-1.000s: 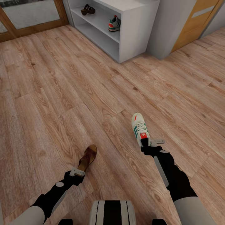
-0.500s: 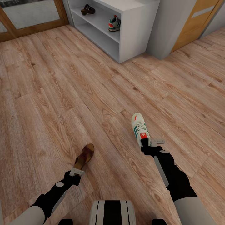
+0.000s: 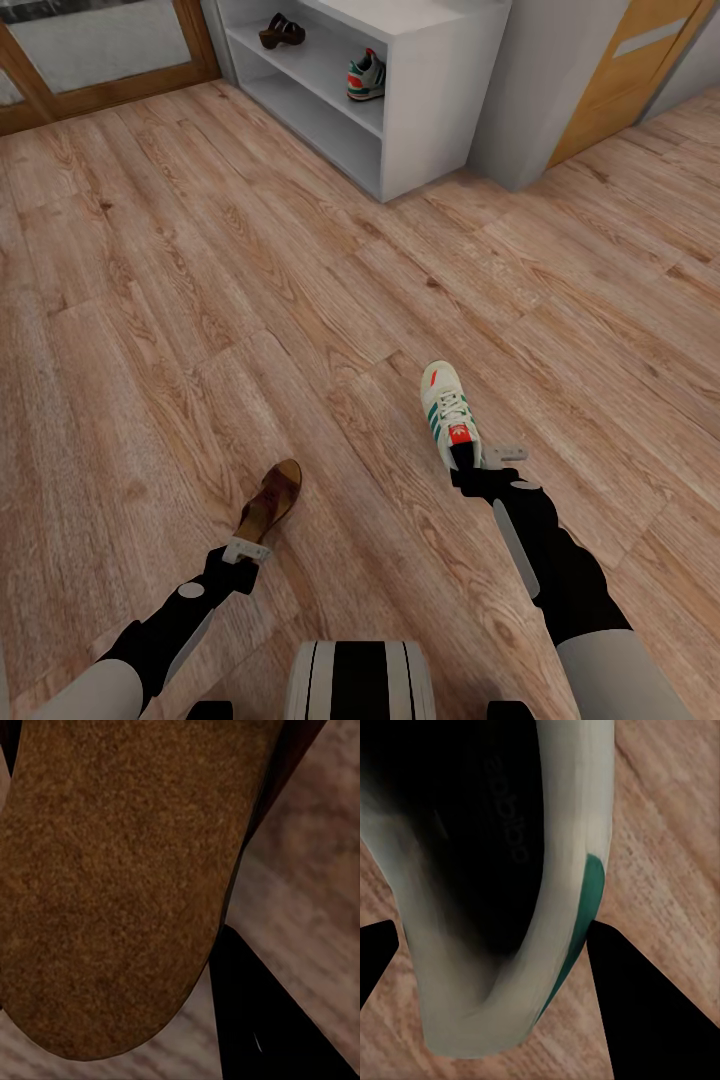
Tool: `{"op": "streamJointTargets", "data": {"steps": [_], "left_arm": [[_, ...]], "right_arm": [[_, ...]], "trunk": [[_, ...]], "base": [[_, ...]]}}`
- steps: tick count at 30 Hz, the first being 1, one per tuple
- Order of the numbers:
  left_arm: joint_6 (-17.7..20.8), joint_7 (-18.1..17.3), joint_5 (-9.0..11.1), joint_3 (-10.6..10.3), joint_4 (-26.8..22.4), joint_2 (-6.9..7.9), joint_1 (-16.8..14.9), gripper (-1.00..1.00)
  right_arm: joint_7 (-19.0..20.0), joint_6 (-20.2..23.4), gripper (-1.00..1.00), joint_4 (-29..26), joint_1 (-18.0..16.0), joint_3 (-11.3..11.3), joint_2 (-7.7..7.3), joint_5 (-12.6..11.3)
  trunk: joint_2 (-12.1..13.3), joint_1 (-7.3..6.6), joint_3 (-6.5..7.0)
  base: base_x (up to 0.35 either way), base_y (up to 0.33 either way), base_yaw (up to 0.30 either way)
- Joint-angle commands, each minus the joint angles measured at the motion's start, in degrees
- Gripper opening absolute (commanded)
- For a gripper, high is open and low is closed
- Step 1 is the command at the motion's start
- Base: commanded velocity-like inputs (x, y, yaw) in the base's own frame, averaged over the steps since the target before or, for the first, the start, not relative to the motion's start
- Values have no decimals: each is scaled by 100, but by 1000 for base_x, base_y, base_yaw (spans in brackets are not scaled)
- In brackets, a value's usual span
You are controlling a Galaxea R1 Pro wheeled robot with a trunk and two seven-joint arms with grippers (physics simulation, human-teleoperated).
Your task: Pick up the two gym shoes and the two sandals from the corridor floor and place them onto the hallstand (shoe rack) in the corridor, making sure they are on the rack and not on the floor. Arrange them so the two gym shoes are next to each other and the two sandals are next to each other.
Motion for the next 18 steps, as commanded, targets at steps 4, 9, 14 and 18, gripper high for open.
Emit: {"op": "streamJointTargets", "data": {"steps": [4, 9, 14, 18], "left_arm": [[8, -9, 1, -17, -4, 6, -3, -100], [8, -9, 1, -13, -12, 6, -3, -100], [8, -9, 1, -10, -13, 6, -3, -100], [8, -9, 1, -5, -16, 6, -1, -100]], "right_arm": [[-65, 23, -100, -6, -5, 18, -6, -54], [-65, 23, -100, -6, -4, 18, -6, -55], [-65, 23, -100, -6, -4, 18, -6, -56], [-65, 23, -100, -6, -4, 18, -6, -56]], "trunk": [[-1, -1, -3], [-1, -1, -3], [-1, -1, -3], [3, -8, 63]], "base": [[0, 0, 0], [0, 0, 0], [0, 0, 0], [0, 0, 0]]}}
